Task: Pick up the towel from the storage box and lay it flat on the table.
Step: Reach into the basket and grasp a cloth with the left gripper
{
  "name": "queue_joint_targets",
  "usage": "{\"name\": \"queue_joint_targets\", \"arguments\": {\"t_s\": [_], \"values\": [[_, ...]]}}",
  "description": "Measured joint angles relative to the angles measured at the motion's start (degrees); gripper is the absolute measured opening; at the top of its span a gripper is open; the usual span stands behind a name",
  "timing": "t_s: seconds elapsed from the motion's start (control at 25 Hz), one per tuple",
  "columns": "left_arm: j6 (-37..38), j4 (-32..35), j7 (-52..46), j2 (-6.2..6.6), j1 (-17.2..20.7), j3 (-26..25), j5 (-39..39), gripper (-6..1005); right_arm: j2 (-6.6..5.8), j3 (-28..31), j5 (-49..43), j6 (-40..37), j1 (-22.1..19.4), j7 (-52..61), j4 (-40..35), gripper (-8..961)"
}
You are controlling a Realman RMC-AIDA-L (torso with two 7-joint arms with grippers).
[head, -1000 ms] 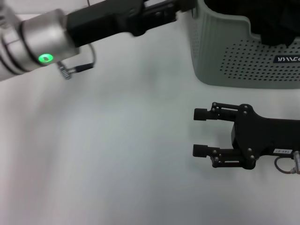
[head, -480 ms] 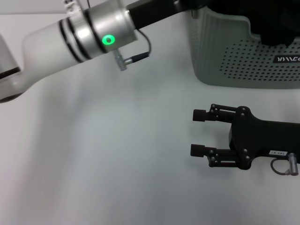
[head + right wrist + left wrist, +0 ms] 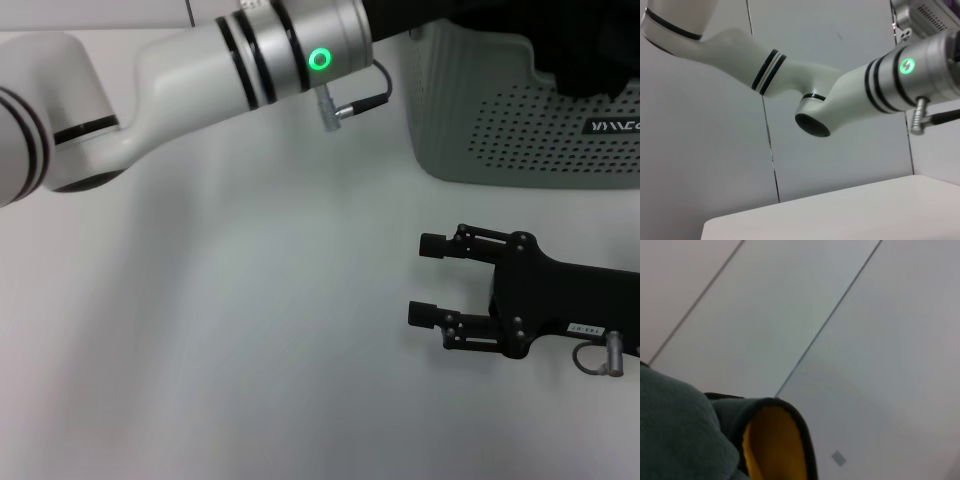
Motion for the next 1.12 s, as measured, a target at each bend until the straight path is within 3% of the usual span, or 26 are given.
{"name": "queue_joint_targets", "arguments": {"t_s": [0.52,1.12], "values": [[-11.78,5.67,8.48,-0.20,-2.98,-0.56,-6.37,696,0.00,-0.08,0.05,-0.09,-0.42,-1.00,0.19,735],[-20.53,11.85,18.35,-0.33,-5.17,-7.68,-6.52,678,0.00,0.06,0.01,0.20,-0.38,-1.65,0.27,735]]}}
